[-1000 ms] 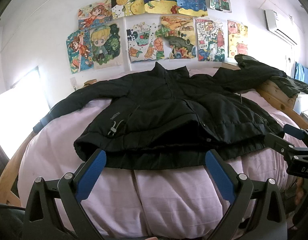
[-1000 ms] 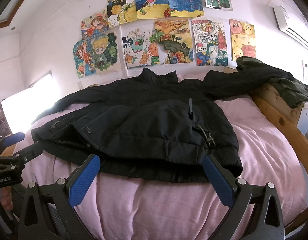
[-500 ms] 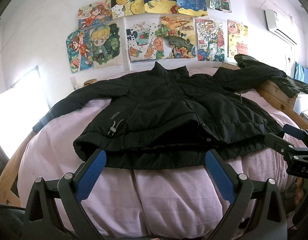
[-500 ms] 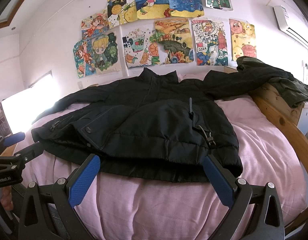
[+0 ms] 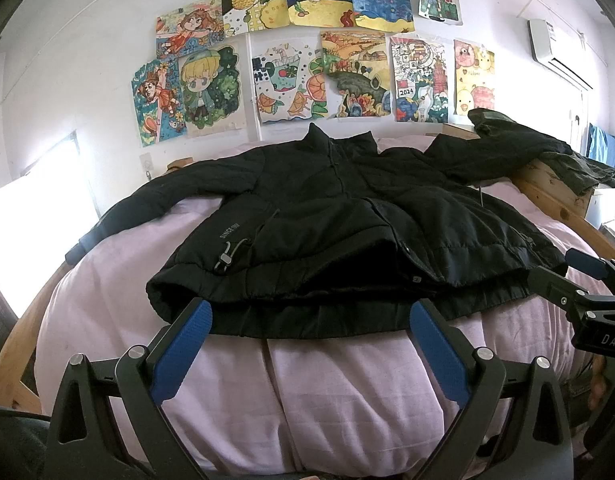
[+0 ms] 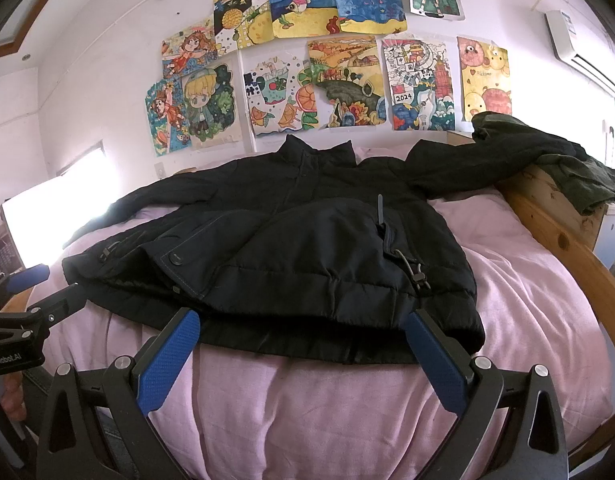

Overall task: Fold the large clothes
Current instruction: 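Lower both tools onto the jacket hem and close on it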

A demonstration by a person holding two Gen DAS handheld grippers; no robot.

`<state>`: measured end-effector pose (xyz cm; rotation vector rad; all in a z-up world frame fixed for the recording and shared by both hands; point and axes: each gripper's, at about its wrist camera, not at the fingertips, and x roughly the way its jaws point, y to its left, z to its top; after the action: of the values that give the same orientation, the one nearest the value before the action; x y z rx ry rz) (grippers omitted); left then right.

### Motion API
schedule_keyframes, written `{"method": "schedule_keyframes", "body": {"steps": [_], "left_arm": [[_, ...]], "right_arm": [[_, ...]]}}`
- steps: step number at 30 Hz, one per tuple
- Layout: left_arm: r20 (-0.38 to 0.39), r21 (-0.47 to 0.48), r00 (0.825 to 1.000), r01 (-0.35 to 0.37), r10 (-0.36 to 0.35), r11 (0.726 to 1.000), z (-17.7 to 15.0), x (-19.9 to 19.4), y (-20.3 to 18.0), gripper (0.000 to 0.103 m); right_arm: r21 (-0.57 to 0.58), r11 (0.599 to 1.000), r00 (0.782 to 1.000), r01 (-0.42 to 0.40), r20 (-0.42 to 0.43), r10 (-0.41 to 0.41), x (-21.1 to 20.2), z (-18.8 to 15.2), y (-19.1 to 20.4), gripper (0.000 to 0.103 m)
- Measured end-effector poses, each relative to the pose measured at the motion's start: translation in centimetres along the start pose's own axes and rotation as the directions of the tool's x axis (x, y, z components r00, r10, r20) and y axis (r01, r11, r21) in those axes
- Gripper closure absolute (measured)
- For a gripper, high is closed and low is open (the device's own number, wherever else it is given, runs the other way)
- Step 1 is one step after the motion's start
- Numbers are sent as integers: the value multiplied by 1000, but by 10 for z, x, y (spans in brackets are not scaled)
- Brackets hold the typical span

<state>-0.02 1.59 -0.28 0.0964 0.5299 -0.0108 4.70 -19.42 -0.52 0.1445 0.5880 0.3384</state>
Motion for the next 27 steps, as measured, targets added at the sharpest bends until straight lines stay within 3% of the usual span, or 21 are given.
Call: {"method": "schedule_keyframes", "body": {"steps": [11, 17, 22, 25, 27], "left_arm": [[-6, -2, 1000, 6, -6, 1000, -6, 6, -1, 5], [-19, -21, 999, 44, -44, 999, -8, 9, 2, 5], [72, -23, 996, 47, -45, 999, 4, -4, -1, 5], [29, -19, 997, 72, -72, 997, 24, -2, 1, 5], [-22, -7, 997, 79, -79, 997, 43, 2, 3, 5]], "right_arm": [[4, 1000, 1000, 2, -10, -2, 1, 1, -5, 0], [25, 999, 997, 46, -70, -44, 11, -6, -10, 0], [22, 998, 997, 52, -66, -51, 9, -2, -10, 0], [30, 998, 997, 57, -54, -55, 6, 8, -10, 0], [51, 998, 994, 39, -101, -34, 11, 25, -12, 0]]}}
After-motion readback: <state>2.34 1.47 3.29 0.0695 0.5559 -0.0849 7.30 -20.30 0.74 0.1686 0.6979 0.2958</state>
